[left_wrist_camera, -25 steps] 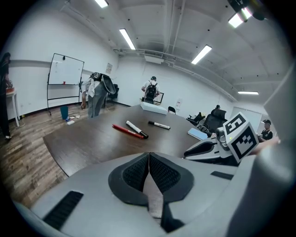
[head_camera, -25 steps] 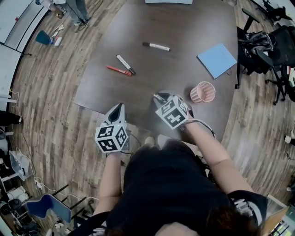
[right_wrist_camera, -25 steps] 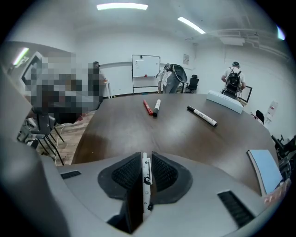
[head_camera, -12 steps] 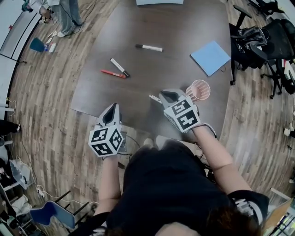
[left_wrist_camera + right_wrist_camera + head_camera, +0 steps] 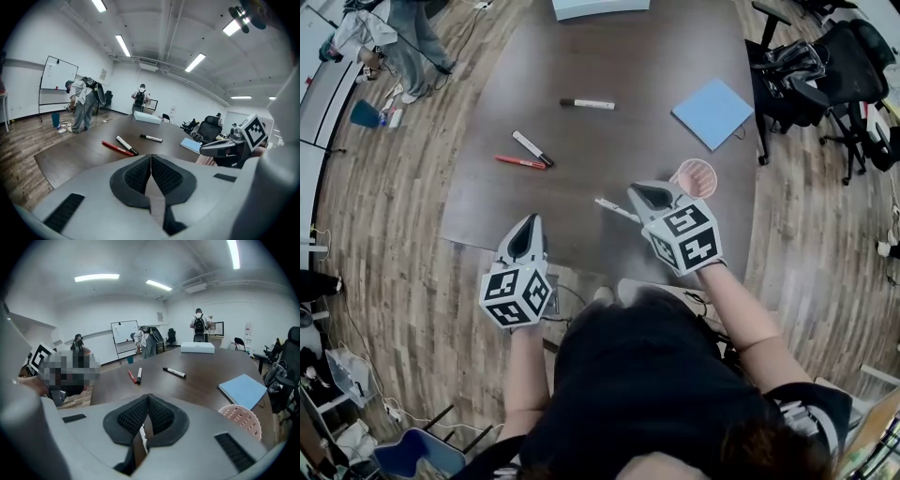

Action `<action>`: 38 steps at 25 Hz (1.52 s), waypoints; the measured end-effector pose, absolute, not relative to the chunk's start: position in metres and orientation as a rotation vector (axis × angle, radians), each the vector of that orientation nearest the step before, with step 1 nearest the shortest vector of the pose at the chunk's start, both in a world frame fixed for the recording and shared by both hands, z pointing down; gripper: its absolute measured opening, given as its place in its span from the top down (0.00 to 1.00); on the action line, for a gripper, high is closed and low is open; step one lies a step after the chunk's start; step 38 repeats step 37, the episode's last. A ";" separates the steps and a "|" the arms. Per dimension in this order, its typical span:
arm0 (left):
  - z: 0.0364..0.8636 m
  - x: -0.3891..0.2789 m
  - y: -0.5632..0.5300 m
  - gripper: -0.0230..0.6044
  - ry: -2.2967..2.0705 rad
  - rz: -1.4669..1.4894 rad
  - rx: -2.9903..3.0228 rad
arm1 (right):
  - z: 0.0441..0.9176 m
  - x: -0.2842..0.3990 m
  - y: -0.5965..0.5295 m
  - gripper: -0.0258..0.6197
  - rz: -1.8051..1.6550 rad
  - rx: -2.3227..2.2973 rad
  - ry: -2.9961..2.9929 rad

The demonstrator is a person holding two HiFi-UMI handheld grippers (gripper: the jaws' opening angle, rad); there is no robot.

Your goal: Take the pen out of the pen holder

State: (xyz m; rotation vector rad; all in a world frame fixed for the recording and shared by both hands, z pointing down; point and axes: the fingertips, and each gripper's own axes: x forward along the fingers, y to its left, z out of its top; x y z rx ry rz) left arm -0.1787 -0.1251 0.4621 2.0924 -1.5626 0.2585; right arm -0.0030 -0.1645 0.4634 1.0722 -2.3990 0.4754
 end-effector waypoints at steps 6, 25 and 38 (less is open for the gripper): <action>0.461 -0.178 -0.125 0.92 -1.548 0.269 2.104 | 0.465 0.006 -0.164 0.93 0.546 1.152 -2.393; 0.459 -0.185 -0.125 0.92 -1.549 0.265 2.087 | 0.462 0.002 -0.168 0.93 0.567 1.182 -2.383; 0.461 -0.180 -0.125 0.92 -1.530 0.273 2.086 | 0.463 0.002 -0.167 0.93 0.578 1.173 -2.375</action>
